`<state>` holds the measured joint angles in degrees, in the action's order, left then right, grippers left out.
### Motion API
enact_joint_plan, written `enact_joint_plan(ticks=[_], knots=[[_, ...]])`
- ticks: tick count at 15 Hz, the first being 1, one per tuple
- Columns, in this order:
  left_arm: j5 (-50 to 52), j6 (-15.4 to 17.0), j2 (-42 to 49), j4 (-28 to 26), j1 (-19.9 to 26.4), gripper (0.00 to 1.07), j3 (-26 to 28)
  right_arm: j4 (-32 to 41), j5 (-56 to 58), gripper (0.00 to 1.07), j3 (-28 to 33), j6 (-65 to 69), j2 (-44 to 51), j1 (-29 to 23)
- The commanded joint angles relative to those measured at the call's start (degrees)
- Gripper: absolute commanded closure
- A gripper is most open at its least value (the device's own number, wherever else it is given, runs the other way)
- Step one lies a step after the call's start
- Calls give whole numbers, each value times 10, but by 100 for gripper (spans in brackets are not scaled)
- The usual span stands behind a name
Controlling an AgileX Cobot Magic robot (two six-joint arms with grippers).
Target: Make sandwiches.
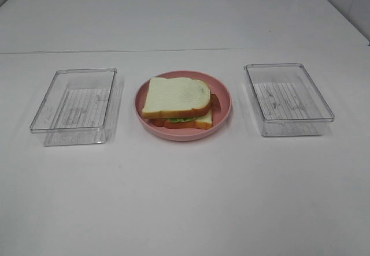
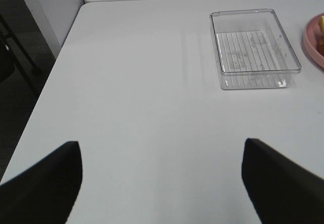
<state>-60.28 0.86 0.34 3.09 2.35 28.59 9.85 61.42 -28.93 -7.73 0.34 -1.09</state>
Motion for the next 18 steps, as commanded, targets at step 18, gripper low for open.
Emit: enact_joint_plan(ticks=[18], knots=[[5,-19,12,-40,2,25,-1,0,-5,20,-1,-4,8,5]])
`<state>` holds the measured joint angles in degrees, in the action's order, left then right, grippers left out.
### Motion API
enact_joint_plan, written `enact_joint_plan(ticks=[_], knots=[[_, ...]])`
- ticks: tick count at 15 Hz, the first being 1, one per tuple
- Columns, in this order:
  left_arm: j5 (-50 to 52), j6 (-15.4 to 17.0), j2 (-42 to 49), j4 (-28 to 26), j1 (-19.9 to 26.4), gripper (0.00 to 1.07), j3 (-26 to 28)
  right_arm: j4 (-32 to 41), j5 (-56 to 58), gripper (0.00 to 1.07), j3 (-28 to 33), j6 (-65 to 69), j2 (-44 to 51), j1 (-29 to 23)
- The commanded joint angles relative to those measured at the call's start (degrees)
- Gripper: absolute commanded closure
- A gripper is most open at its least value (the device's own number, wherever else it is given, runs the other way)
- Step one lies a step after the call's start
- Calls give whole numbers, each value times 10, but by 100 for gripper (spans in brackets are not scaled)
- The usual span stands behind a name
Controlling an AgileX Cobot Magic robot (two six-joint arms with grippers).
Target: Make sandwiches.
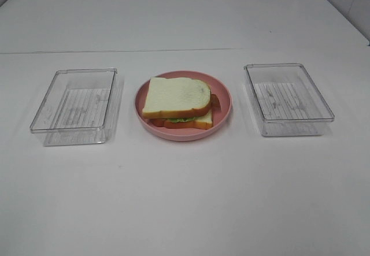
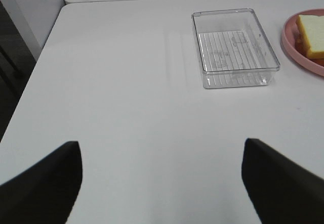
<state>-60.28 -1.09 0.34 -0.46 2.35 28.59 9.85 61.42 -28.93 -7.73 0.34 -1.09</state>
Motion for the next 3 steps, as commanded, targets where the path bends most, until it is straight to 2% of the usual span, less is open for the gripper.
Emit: enact_joint_plan(ticks=[1,3], knots=[[5,0,12,-3,2,25,-1,0,-5,20,-1,-4,8,5],[5,0,12,-3,2,25,-1,0,-5,20,-1,-4,8,5]])
